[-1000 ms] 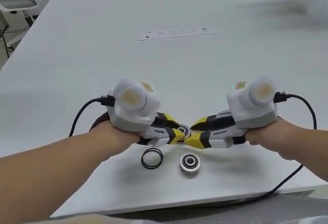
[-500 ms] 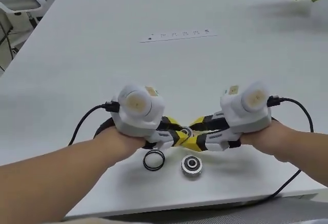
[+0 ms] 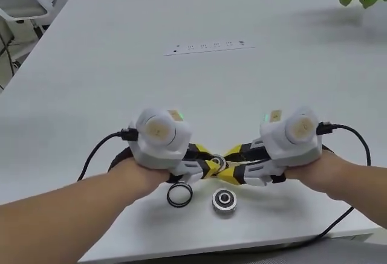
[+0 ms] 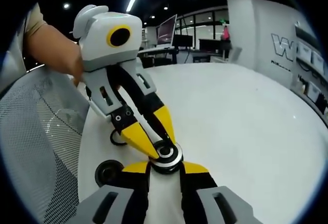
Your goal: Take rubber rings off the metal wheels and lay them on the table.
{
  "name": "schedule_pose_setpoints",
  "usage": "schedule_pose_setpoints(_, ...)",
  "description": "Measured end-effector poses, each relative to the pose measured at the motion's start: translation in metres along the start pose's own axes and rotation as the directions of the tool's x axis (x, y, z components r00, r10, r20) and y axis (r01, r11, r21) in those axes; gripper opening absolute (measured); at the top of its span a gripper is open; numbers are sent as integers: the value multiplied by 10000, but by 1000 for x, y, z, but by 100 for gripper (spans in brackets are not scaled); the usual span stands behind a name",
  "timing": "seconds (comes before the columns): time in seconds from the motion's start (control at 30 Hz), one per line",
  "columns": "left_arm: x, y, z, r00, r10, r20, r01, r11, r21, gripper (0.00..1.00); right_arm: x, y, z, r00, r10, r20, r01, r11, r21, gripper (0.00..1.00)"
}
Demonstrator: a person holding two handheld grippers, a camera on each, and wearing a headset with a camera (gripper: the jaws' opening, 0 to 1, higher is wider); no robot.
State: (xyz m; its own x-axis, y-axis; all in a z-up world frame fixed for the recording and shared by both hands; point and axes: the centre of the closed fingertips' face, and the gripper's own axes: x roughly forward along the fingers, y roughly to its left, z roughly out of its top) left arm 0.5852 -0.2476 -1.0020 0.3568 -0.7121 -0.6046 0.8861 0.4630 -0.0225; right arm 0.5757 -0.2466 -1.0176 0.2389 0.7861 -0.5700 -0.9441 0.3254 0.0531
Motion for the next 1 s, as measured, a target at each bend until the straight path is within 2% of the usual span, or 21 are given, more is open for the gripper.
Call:
schedule_pose_setpoints(0.17,1,0,0,10000,1,-19,-1,10000,-10,14,-2,0,-1,10000,27,-41,-26,9999,144,19)
schedule_pose_setpoints(0.2,0,-1,-1,10000,-7,-23,7,10000,0,14,-3,1,-1,10000,75,-36,-74,9994,334,19)
schedule_pose_setpoints(0.23,0,-1,-1,10000,-14,-25,14,10000,-3,14,-3,1,-1,9999,106,10,-106,9966,813,19)
schedule_pose_setpoints(0.3,0,-1,-1,10000,-23,-33,23,10000,1,14,-3,-1,-2,10000,25,-14,-24,9982,596,21)
schedule_pose_setpoints(0.6,1,0,-1,10000,-22,-61,22,10000,-37,14,1,-2,5,9998,-87,172,76,9983,585,26)
schedule_pose_setpoints(1.0,0,0,-2,10000,-9,-80,8,9999,-125,14,-4,0,-2,10000,-30,-17,31,9959,900,17)
